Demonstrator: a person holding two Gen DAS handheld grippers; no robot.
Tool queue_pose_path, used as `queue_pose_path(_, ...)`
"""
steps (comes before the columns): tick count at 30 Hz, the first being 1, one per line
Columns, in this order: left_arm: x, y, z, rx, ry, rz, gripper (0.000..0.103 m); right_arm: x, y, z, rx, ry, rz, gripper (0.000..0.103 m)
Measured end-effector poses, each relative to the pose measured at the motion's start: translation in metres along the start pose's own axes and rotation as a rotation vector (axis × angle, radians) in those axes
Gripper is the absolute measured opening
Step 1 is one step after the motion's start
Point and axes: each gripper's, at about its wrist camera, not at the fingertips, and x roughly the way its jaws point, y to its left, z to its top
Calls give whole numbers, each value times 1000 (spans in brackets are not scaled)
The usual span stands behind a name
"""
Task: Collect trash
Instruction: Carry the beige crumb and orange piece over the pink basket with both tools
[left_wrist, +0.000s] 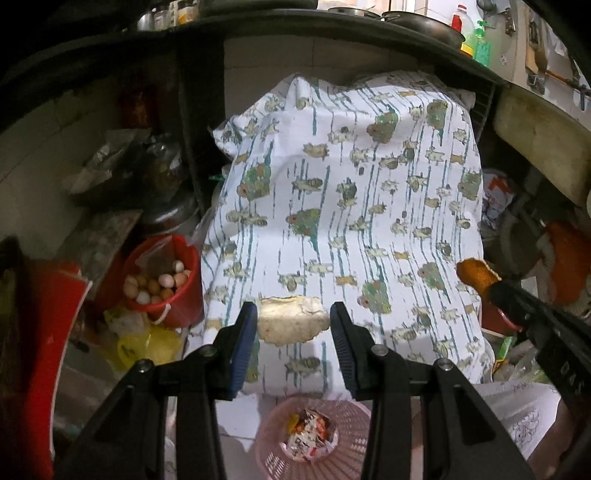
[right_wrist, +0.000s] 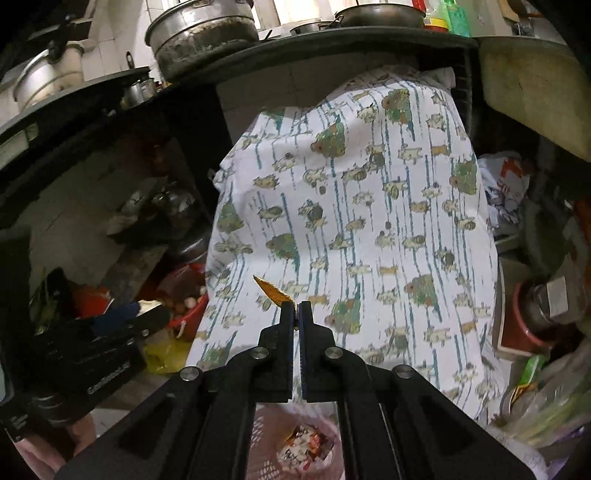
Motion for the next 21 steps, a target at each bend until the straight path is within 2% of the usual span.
queue_pose_path(6,3,1,-26,-20,45,2,39,-2,-4,-30,31,59,9,3)
queue_pose_path(10,30,0,-44,-10,146,-17,39,17,-6,-47,65,150,9,3)
queue_pose_path(14,83,3,-78,-20,319,-65,39,62,-16,-73,89,312,29,3)
queue_pose_path(17,121,5,-110,-28,462,-81,39,103,-25,-102,111,484,30,3)
queue_pose_path(19,146,5,-129,-43,560,-85,38,121,-29,-119,109,535,-2,3)
queue_pose_path(21,163,4,-143,-60,625,-98,39,143,-34,-139,133,599,-13,3)
